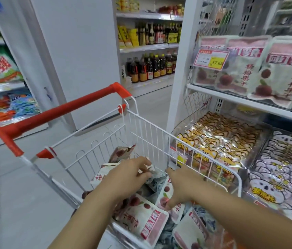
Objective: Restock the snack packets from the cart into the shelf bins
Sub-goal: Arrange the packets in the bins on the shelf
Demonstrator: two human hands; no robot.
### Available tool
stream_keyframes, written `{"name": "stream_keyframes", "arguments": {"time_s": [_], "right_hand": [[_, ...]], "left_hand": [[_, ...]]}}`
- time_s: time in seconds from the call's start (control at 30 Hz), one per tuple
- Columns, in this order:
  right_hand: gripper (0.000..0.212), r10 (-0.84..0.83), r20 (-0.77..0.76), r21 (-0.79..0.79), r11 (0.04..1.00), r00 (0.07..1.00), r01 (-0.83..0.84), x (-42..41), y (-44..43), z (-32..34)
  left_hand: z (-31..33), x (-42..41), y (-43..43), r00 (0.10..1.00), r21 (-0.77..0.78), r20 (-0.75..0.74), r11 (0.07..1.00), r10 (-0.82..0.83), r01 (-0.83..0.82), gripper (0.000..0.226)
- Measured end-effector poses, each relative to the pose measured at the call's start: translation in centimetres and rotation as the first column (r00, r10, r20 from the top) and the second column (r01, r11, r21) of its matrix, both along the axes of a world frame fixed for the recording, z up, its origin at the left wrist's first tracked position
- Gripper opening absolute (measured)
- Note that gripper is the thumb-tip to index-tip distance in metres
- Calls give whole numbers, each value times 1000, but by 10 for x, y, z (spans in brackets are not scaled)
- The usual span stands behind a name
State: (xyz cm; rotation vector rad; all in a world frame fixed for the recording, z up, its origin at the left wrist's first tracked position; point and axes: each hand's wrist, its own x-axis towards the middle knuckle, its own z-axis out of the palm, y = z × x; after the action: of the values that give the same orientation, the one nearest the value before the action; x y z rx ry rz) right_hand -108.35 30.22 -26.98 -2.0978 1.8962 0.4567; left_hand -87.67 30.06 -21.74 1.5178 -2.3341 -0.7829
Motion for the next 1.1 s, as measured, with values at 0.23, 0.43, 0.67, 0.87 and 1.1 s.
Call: {"name": "stream_keyframes", "arguments": {"time_s": [0.23,0.43,0.67,0.87,1.1], "right_hand": [[90,132,420,-318,948,898,9,6,34,53],[100,222,709,-430,889,670,160,20,39,71],[72,-164,472,178,980,866,88,12,27,26],[52,-236,470,395,918,851,37,24,25,-1],[16,-198,740,97,977,642,189,3,30,30]], "left_hand": [[-1,0,3,991,73,-113,994,-75,84,81],[15,-1,11,922,66,-383,994,-53,85,12],[16,5,5,868,-59,-400,937,294,-345,19],[13,4,3,885,-108,-374,935,276,-338,21],[15,2,5,887,-41,-368,948,279,-316,21]]}}
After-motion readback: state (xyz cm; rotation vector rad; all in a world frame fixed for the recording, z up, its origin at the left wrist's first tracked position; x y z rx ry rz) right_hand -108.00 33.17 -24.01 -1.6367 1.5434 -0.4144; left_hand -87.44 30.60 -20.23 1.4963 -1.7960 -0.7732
